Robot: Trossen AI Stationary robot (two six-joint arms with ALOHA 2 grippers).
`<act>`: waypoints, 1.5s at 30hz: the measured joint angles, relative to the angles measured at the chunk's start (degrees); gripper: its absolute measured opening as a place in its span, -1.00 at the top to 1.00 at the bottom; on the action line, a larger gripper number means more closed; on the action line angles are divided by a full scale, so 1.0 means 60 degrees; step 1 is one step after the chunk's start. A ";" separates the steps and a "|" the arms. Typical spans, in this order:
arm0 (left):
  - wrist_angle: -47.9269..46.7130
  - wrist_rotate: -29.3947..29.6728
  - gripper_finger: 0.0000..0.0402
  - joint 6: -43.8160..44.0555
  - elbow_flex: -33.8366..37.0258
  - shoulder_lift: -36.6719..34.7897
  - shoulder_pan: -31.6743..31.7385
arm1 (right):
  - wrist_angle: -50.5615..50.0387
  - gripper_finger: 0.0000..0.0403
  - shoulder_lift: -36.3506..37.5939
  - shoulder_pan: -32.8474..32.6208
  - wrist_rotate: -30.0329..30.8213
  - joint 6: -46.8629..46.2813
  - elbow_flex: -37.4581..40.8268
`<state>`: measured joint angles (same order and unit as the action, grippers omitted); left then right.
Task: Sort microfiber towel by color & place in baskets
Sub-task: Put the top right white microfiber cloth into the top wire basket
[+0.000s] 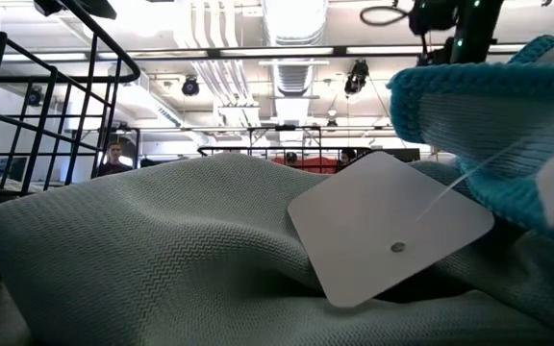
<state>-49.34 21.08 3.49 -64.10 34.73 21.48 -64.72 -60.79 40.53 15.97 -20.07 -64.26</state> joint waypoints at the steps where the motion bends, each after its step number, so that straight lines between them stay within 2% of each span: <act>1: 0.0000 0.0000 1.00 -0.0002 0.0000 -0.0036 0.0000 | -0.0012 0.09 -0.0041 0.0183 -0.0045 0.0128 0.0005; 6: -0.0002 0.0000 1.00 -0.0004 0.0004 -0.0211 0.0003 | 0.0068 0.09 -0.0504 0.0925 -0.0732 0.0692 0.0192; 16: -0.0064 -0.0001 1.00 -0.0007 0.0011 -0.0369 0.0000 | 0.0553 0.09 -0.1484 0.1450 -0.0886 0.1384 0.0362; 22: -0.0155 -0.0004 1.00 -0.0005 0.0011 -0.0369 0.0002 | 0.1003 0.09 -0.2150 0.1611 -0.1869 0.1754 0.0361; 34: -0.0317 -0.0005 1.00 -0.0004 0.0011 -0.0369 0.0001 | 0.0586 0.09 -0.3451 0.2003 -0.1989 0.2359 0.0360; 45: -0.0324 -0.0005 1.00 -0.0004 0.0011 -0.0369 0.0001 | -0.0019 0.09 -0.3536 0.2064 -0.1993 0.2449 0.0359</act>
<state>-51.29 21.05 3.46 -64.03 32.51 21.49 -64.84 -82.01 52.92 4.01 -5.38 -62.10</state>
